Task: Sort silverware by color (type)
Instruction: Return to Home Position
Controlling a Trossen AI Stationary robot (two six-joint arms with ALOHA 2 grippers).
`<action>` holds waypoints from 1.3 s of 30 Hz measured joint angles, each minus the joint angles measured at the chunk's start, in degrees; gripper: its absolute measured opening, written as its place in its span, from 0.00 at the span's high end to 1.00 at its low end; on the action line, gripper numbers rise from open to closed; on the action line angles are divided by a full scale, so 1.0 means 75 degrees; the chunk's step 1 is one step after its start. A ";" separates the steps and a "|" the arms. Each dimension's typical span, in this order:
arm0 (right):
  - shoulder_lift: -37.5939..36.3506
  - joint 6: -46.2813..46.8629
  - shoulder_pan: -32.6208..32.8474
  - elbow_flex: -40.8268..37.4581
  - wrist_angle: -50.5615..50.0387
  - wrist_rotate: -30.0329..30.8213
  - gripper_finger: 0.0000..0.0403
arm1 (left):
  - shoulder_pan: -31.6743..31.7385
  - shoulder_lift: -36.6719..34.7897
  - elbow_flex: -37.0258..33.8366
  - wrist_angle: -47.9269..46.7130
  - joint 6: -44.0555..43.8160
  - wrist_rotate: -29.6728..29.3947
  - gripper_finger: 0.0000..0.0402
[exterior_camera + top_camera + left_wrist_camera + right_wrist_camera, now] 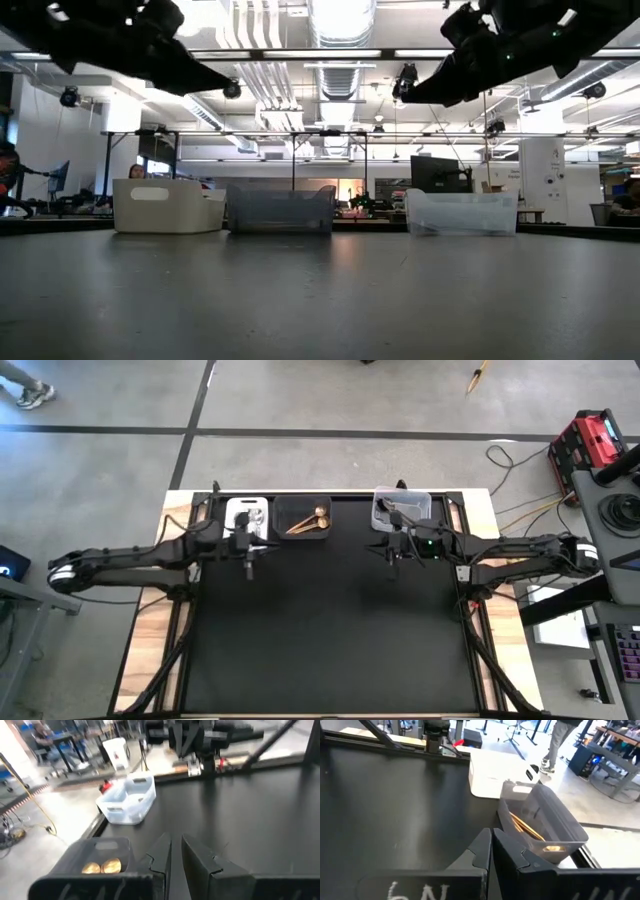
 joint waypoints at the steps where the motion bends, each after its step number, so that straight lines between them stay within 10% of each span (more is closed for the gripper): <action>1: -0.0005 0.0021 -0.0031 -0.0022 0.0001 -0.0025 0.98 | 0.0000 -0.0205 -0.0158 0.0134 -0.0063 0.0000 0.93; 39: -0.4845 0.0944 -0.1102 -0.2872 -0.0245 -0.0021 0.98 | 0.0929 -0.4256 -0.2428 0.0085 -0.1136 0.0160 1.00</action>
